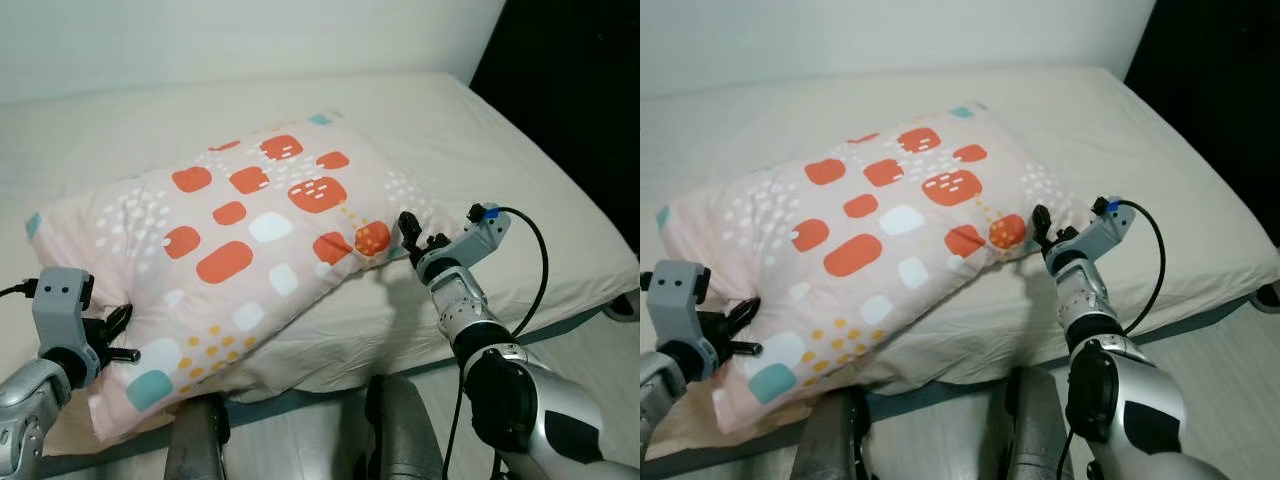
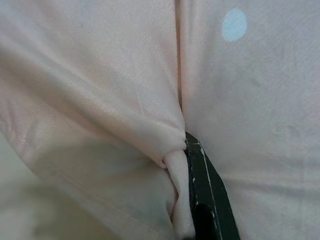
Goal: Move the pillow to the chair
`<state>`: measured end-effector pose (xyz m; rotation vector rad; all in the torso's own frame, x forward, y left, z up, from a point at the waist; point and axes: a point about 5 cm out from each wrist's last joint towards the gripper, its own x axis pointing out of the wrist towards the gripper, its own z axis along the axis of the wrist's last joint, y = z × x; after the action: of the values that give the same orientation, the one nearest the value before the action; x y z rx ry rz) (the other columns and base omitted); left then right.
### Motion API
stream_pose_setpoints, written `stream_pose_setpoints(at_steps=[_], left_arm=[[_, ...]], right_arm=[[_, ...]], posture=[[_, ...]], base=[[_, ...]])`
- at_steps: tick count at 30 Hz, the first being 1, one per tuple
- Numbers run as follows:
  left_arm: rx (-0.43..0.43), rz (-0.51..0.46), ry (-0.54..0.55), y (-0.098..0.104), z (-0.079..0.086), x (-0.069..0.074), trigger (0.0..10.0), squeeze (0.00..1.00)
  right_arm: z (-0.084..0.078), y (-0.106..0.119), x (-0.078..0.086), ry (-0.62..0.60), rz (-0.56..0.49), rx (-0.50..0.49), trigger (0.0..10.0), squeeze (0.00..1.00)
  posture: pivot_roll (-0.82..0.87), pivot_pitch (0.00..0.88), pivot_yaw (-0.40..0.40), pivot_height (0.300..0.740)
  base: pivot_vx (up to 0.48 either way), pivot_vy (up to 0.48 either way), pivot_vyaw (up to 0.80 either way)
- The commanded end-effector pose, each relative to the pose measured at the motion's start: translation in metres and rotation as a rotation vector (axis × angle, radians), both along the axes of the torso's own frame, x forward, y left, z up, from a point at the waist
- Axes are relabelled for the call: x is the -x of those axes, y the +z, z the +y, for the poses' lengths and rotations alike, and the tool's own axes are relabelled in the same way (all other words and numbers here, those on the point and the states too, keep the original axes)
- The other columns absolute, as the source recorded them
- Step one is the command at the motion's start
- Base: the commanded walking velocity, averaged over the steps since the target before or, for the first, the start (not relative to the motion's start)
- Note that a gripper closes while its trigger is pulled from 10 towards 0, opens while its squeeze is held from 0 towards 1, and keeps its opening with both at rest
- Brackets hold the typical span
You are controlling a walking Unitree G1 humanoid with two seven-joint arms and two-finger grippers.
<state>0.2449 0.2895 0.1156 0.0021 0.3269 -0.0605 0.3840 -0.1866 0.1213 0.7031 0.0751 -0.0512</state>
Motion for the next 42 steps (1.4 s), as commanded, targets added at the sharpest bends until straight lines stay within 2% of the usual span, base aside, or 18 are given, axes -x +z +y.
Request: stream_pose_setpoints(at_steps=[1,6,10,14,15,22,28,29,30,31,32,33,42], left_arm=[[-0.018,0.092,0.033,-0.011,0.011,0.012,10.0,0.0],[-0.034,0.093,0.04,-0.004,0.017,0.017,10.0,0.0],[-0.053,0.114,0.026,-0.003,0.015,0.021,10.0,0.0],[-0.055,0.12,0.023,-0.003,0.014,0.022,10.0,0.0],[-0.061,0.132,0.018,-0.003,0.014,0.023,10.0,0.0],[-0.075,0.153,0.008,-0.002,0.016,0.026,10.0,0.0],[-0.083,0.161,0.001,-0.002,0.015,0.026,10.0,0.0],[-0.083,0.165,-0.001,-0.001,0.015,0.026,10.0,0.0],[-0.083,0.165,-0.001,-0.001,0.015,0.026,10.0,0.0],[-0.084,0.166,-0.002,-0.001,0.015,0.026,10.0,0.0],[-0.084,0.166,-0.002,-0.001,0.015,0.026,10.0,0.0],[-0.084,0.168,-0.003,-0.001,0.014,0.027,10.0,0.0],[-0.086,0.177,-0.007,-0.004,0.012,0.024,10.0,0.0]], right_arm=[[0.008,-0.002,-0.001,0.011,0.018,-0.043,10.0,0.0],[0.024,0.002,-0.005,0.056,0.031,-0.018,10.0,0.0],[0.04,0.004,-0.007,0.095,0.052,0.053,10.0,0.0],[0.044,0.005,-0.007,0.106,0.045,0.046,10.0,0.0],[0.052,0.01,-0.009,0.126,0.029,0.03,10.0,0.0],[0.069,0.022,-0.014,0.17,-0.002,-0.001,10.0,0.0],[0.083,0.03,-0.016,0.218,-0.023,0.038,10.0,0.0],[0.092,0.037,-0.017,0.256,-0.058,0.06,6.6,0.0],[0.092,0.037,-0.017,0.256,-0.058,0.06,6.6,0.0],[0.095,0.04,-0.018,0.268,-0.071,0.072,3.4,0.0],[0.095,0.04,-0.018,0.268,-0.071,0.072,3.4,0.0],[0.097,0.042,-0.018,0.277,-0.082,0.082,0.0,0.0],[0.104,0.045,-0.018,0.304,-0.075,0.199,0.0,0.0]], posture=[[0.25,0.259,-0.061,0.533],[0.26,0.275,-0.043,0.533],[0.27,0.297,-0.025,0.533],[0.27,0.305,-0.018,0.533],[0.28,0.31,-0.011,0.533],[0.28,0.316,0.008,0.533],[0.28,0.319,0.015,0.533],[0.28,0.319,0.017,0.533],[0.28,0.319,0.017,0.533],[0.28,0.319,0.017,0.533],[0.28,0.319,0.017,0.533],[0.28,0.319,0.017,0.533],[0.28,0.313,0.015,0.533]], base=[[0.0,0.0,0.0],[0.0,0.0,0.0],[0.0,0.0,0.0],[0.0,0.0,0.0],[0.0,0.0,0.0],[0.0,0.0,0.0],[0.0,0.0,0.0],[0.0,0.0,0.0],[0.0,0.0,0.0],[0.0,0.0,0.0],[0.0,0.0,0.0],[0.0,0.0,0.0],[0.0,0.0,0.0]])
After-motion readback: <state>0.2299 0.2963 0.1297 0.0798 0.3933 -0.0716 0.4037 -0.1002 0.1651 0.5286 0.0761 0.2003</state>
